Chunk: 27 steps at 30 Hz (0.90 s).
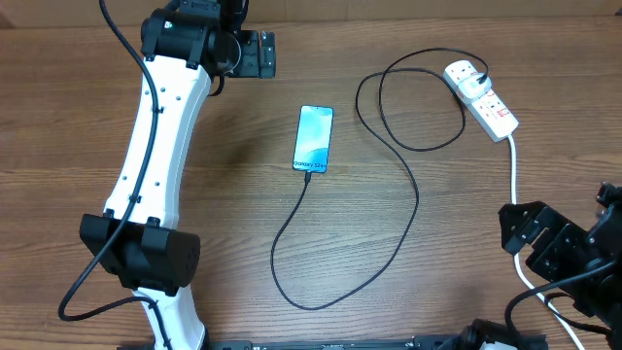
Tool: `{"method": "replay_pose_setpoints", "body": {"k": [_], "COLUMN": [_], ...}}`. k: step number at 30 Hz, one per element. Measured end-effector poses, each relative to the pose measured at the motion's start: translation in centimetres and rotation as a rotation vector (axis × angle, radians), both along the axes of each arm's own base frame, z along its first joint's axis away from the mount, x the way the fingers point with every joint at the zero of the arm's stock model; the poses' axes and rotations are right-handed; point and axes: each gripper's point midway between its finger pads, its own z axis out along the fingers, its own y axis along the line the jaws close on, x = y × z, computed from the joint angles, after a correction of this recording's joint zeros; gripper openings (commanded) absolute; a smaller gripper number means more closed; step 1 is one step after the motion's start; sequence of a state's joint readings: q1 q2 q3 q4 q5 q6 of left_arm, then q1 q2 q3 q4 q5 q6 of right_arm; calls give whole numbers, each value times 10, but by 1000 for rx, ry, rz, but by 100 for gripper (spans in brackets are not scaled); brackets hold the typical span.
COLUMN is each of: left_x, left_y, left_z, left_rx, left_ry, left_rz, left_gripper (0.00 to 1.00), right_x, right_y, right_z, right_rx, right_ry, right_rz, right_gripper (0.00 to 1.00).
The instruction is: Plug charger to phone and switch on socket
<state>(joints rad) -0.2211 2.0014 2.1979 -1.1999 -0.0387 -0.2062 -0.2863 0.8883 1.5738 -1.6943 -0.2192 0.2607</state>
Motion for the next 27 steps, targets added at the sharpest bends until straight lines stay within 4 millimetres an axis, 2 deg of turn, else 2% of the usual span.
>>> {"method": "replay_pose_setpoints", "body": {"k": [7,12,14,18,27], "left_x": [0,0,0,0,0], "left_y": [0,0,0,0,0], "left_z": [0,0,0,0,0], "left_rx": [0,0,0,0,0], "left_ry": [0,0,1,1,1], "left_rz": [0,0,0,0,0], "left_gripper": [100,100,100,100,100], "right_x": [10,14,14,23,58], "right_y": [4,16,20,25,32], "right_z": [12,27,26,5,-71], "right_rx": [-50,-107,-124,-146,-169], "right_ry": [-90,-256,-326,-438,-617], "right_rz": [76,171,200,234,280], "right_gripper": [100,100,100,100,100]}}
